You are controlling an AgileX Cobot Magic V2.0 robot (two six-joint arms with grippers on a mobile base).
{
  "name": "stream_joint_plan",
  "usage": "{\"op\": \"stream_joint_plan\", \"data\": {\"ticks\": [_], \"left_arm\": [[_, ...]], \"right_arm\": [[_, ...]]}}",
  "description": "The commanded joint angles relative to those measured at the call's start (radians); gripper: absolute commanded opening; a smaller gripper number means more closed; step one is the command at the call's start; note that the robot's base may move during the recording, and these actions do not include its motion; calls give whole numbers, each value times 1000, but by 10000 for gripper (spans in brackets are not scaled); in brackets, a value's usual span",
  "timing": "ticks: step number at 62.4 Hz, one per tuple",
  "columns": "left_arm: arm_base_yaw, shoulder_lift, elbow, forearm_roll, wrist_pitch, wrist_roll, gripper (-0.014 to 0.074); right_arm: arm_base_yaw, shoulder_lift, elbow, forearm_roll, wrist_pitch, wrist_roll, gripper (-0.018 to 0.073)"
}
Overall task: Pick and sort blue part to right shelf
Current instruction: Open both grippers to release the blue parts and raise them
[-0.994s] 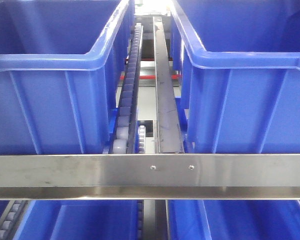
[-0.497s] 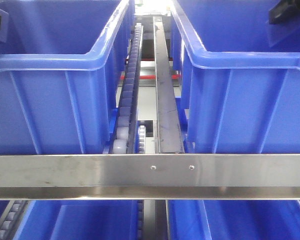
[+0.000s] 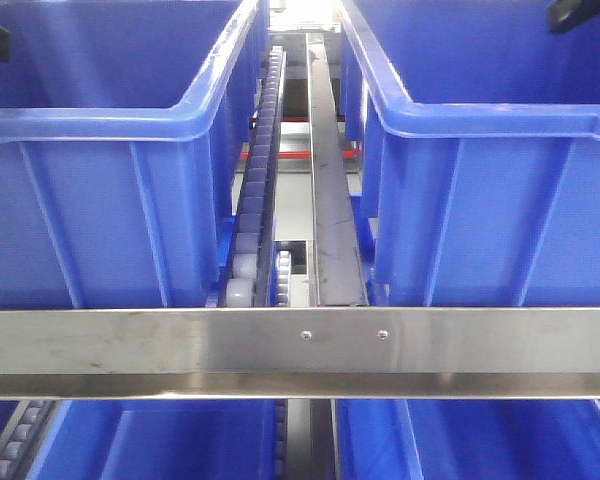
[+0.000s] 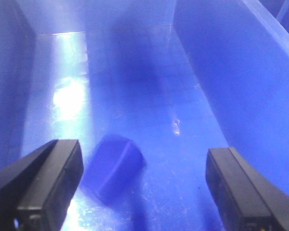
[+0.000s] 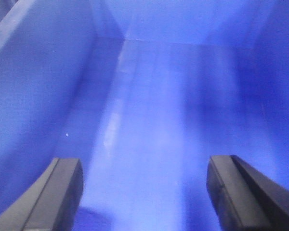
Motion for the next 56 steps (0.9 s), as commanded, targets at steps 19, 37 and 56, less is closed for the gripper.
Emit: {"op": "stream_joint_plan", "data": {"ticks": [19, 37, 56], "left_arm": [[-5, -111, -37, -10, -68, -2, 132], [-5, -188, -37, -50, -59, -3, 136], [93, -247, 32, -134, -59, -3, 136]], "right_arm": [[-90, -168, -40, 1, 97, -2, 174], [-138, -270, -26, 1, 173, -2, 30], [-138, -426, 167, 0, -14, -2, 30]]}}
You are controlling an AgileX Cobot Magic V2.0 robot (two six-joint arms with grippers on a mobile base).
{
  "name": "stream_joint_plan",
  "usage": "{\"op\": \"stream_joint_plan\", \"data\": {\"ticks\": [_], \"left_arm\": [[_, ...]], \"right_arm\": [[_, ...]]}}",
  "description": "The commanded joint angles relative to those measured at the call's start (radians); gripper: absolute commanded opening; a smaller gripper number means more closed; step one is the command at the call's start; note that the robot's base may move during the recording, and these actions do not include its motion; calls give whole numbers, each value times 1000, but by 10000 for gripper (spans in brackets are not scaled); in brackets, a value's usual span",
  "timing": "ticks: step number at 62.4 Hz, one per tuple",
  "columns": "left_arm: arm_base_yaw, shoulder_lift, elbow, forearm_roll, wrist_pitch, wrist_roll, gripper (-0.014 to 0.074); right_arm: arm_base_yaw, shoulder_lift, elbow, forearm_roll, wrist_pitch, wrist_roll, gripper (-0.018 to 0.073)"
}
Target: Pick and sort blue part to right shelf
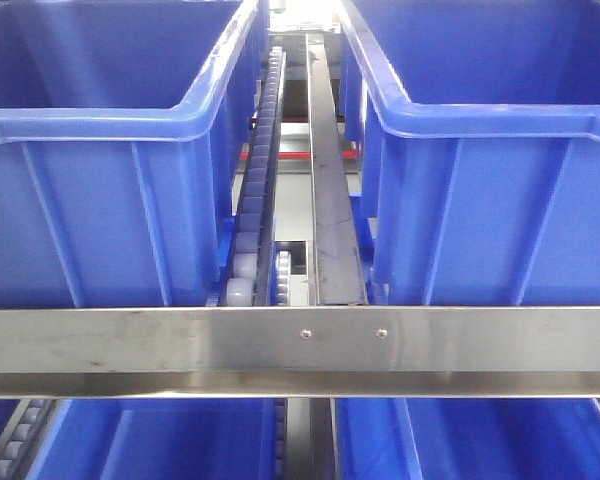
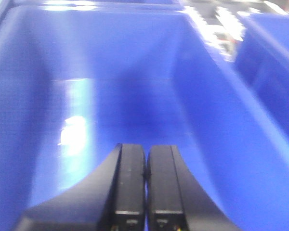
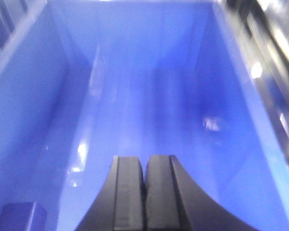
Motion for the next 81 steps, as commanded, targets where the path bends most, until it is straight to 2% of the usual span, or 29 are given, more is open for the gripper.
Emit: {"op": "stream_joint_plan", "data": {"ticks": [1, 8, 19, 32, 41, 78, 81], "left_arm": [[37, -54, 9, -32, -75, -3, 136], [69, -160, 86, -34, -75, -3, 136], [101, -377, 255, -34, -75, -3, 136], [129, -606, 411, -34, -75, -3, 136], [129, -704, 442, -34, -75, -3, 136], [129, -730, 442, -34, -79, -3, 136], [129, -730, 442, -34, -79, -3, 136]], "right_arm": [[-6, -66, 41, 0, -139, -2, 30], [-6, -168, 156, 1, -187, -2, 30], [-6, -370, 294, 1, -156, -2, 30], [-6, -546, 361, 1, -153, -2, 30], [-6, -592, 363, 1, -154, -2, 30], [-4, -597, 382, 1, -160, -2, 30], [-3, -598, 397, -22, -159, -2, 30]]}}
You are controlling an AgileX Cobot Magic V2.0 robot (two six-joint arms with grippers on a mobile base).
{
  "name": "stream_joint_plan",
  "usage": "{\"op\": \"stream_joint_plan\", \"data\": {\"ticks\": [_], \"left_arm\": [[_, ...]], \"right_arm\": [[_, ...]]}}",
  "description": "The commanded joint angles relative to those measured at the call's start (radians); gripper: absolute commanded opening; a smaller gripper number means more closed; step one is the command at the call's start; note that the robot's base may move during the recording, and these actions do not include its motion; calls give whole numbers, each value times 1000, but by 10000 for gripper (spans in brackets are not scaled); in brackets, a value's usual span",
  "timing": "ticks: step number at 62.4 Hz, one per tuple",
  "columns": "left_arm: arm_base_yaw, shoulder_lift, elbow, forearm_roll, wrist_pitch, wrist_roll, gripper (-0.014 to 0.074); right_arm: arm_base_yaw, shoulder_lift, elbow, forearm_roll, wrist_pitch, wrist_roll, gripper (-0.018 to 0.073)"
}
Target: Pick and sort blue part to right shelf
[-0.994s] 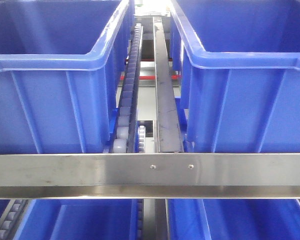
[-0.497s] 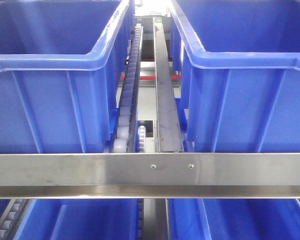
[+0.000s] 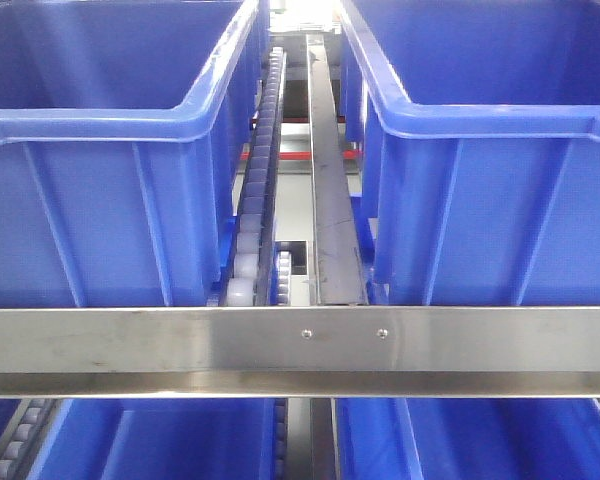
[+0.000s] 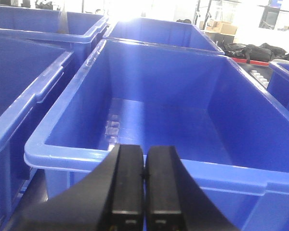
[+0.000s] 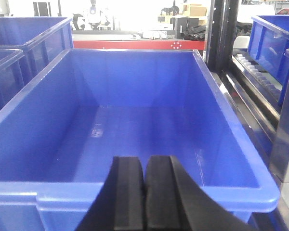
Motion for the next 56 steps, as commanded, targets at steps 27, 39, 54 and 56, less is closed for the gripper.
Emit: {"op": "stream_joint_plan", "data": {"ticks": [27, 39, 54, 56], "left_arm": [[3, 7, -27, -10, -87, -3, 136], [3, 7, -27, -10, -87, -3, 136], [3, 7, -27, -10, -87, -3, 136], [3, 7, -27, -10, -87, -3, 136]], "right_arm": [[3, -267, 187, -26, -139, -2, 30], [57, -268, 223, -29, -120, -2, 30], [69, -268, 223, -29, -148, -2, 30], [69, -268, 223, -29, -148, -2, 30]]}}
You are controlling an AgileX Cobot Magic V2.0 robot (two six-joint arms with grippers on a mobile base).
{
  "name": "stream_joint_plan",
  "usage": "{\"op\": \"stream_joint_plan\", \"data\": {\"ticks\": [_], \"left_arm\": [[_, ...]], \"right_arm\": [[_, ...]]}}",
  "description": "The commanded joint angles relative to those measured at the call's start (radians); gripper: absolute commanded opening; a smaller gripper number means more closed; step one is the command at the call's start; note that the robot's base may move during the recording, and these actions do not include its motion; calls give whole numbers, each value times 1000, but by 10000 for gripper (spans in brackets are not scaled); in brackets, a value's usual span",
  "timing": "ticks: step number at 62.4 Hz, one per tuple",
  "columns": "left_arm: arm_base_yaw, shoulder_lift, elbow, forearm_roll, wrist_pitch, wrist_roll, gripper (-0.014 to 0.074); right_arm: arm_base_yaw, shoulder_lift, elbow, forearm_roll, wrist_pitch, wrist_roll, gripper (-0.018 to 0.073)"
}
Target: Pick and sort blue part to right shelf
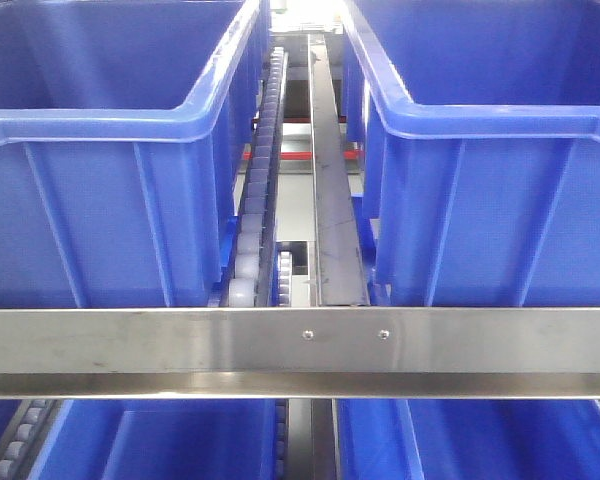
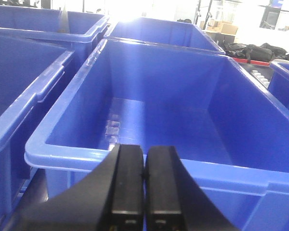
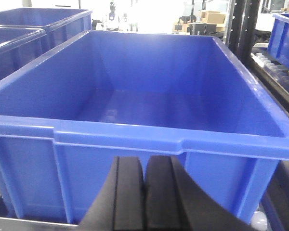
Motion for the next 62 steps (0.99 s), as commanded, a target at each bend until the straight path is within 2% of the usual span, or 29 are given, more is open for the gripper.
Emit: {"op": "stream_joint_plan", "data": {"ticks": [1, 43, 48, 56, 62], "left_arm": [[3, 7, -30, -8, -87, -3, 136], [3, 7, 9, -8, -89, -3, 136], [3, -7, 51, 38, -92, -3, 136], [3, -86, 132, 199, -83, -3, 136], [3, -181, 177, 184, -80, -3, 136]], "right_arm": [[1, -23, -21, 5, -102, -2, 30], [1, -23, -21, 6, -101, -2, 30], [1, -23, -21, 6, -101, -2, 30], [1, -23, -21, 6, -101, -2, 30], [1, -23, -21, 6, -101, -2, 30]]}}
